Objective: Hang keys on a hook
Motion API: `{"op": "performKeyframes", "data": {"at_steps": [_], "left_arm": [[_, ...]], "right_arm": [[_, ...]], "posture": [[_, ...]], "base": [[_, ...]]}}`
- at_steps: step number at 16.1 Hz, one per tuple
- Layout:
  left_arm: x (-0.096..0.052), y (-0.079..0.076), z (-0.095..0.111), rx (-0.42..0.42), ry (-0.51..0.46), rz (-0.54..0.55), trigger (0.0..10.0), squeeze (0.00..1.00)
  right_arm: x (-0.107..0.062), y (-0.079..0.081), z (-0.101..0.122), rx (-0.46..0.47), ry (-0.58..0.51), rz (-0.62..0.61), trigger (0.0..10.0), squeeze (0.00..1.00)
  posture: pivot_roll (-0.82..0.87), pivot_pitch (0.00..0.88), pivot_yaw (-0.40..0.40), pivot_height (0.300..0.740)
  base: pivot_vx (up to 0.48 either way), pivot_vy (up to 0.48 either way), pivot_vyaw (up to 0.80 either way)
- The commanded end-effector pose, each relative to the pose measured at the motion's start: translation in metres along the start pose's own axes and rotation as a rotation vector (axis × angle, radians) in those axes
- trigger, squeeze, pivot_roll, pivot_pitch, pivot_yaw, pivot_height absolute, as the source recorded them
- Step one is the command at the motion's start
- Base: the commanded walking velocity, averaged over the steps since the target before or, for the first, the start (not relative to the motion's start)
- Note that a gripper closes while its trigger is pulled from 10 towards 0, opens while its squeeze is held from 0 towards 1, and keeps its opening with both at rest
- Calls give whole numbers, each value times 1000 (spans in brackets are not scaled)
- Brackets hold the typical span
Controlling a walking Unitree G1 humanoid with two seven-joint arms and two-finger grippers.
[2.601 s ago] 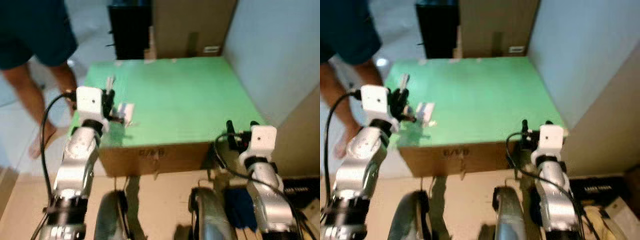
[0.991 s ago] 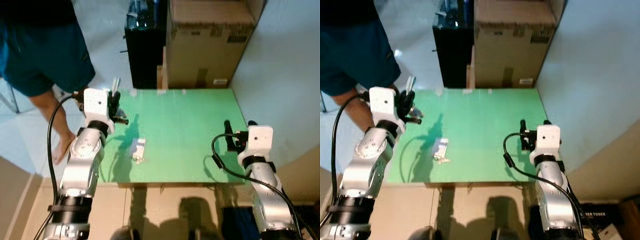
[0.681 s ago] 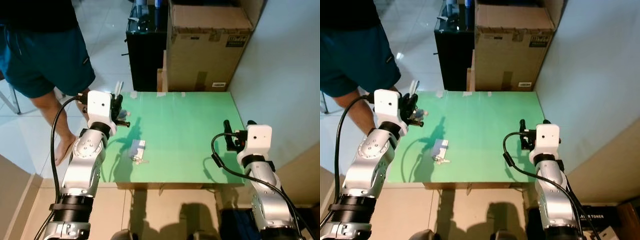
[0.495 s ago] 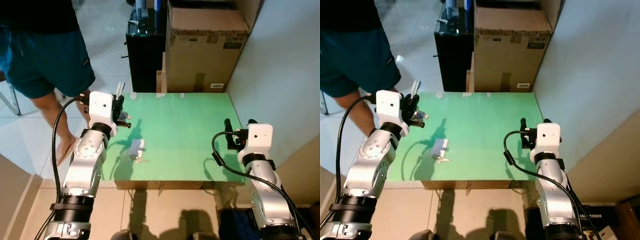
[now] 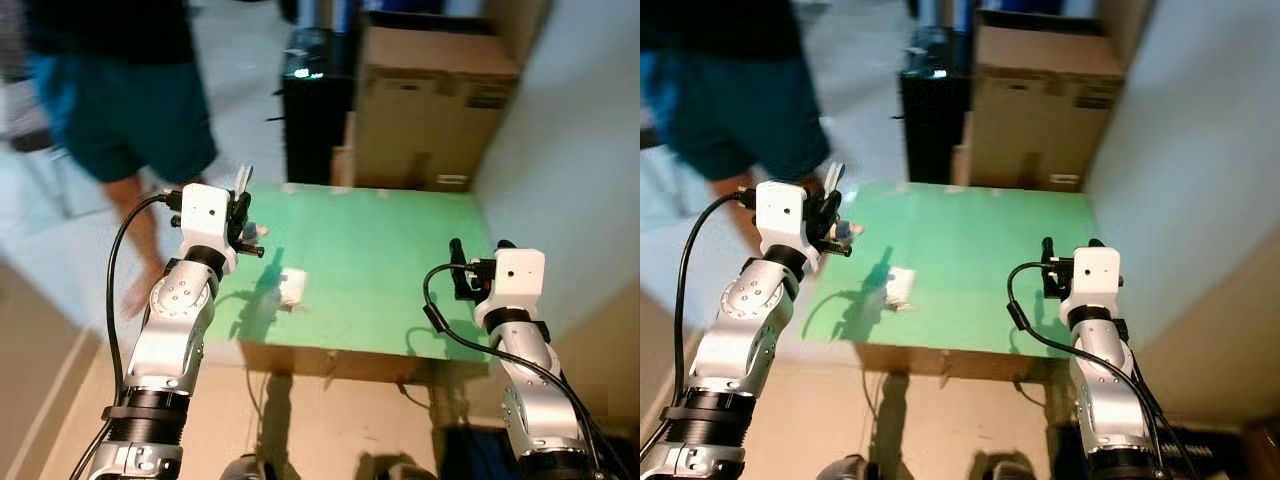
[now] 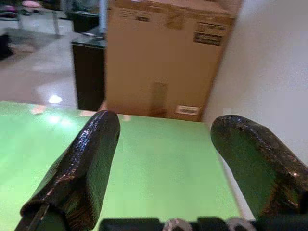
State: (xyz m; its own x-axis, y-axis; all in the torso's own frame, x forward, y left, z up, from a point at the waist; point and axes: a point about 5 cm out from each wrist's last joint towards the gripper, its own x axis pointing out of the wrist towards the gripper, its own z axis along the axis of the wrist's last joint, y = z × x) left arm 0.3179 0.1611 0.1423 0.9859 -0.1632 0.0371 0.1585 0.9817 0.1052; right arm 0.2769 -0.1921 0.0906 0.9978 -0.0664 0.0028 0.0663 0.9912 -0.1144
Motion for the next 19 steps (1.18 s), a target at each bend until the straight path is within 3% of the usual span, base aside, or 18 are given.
{"op": "performKeyframes", "data": {"at_steps": [1,19], "left_arm": [[2,0,3,12,-10,-7,0,0],[-9,-5,-4,36,19,23,0,0]], "right_arm": [[1,0,2,-6,-13,3,10000,0],[-1,3,-3,6,8,25,10000,0]], "posture": [[-134,33,8,740],[-121,52,11,740]], "base": [[0,0,563],[0,0,501]]}}
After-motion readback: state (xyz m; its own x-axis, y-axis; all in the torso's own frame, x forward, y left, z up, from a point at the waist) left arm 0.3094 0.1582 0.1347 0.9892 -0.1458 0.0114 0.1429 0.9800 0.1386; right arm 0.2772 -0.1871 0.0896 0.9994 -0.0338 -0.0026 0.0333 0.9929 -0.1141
